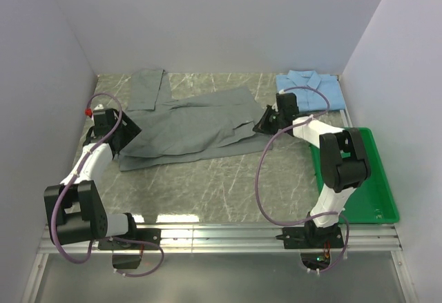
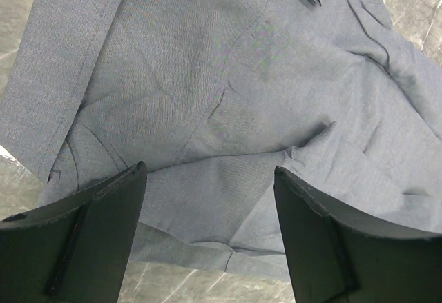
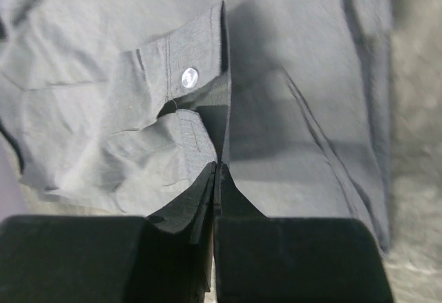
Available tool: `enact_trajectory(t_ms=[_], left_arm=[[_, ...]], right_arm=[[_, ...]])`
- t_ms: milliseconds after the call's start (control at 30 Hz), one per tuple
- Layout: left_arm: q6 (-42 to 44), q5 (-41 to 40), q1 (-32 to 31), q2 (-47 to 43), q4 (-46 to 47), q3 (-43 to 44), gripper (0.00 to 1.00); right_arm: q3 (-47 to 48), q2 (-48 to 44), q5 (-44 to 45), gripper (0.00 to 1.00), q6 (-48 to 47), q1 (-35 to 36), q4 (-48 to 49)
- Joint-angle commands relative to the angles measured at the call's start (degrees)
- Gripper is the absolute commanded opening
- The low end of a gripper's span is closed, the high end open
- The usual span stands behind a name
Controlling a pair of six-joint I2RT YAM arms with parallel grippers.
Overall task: Fold and stack the long sleeve shirts
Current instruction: Fold the shirt
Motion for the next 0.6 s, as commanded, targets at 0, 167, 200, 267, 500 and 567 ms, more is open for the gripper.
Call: enact_trajectory(t_ms=[0, 167, 200, 267, 500, 567], left_arm=[[-0.1, 0.0, 0.3, -1.3, 1.3, 0.5, 0.8], [-0.3, 0.0, 0.3, -0.9, 0.3, 0.6, 0.8], [-0.4, 0.0, 0.3, -0.8, 0.3, 0.6, 0.8], [-0.6, 0.0, 0.3, -0.8, 0.2, 0.6, 0.8], [-0.8, -2.2, 0.2, -0.6, -0.5, 0.6, 0.8], [-0.9, -2.5, 0.3, -0.6, -0.6, 0.5, 0.8]], right_arm=[[-3.3, -2.2, 2.4, 0.0, -0.7, -0.6, -1.2], [-5.4, -3.4, 5.4, 0.0, -0.9, -0.9, -2.0], [-5.9, -3.6, 5.6, 0.0, -1.1, -1.0, -2.3], [-6.4, -4.0, 6.6, 0.0, -1.4, -1.2, -2.9], [-7.8, -6.1, 9.0, 0.0, -2.1, -1.3, -5.0], [-7.7, -6.9, 9.3, 0.0, -2.4, -1.4, -5.6]])
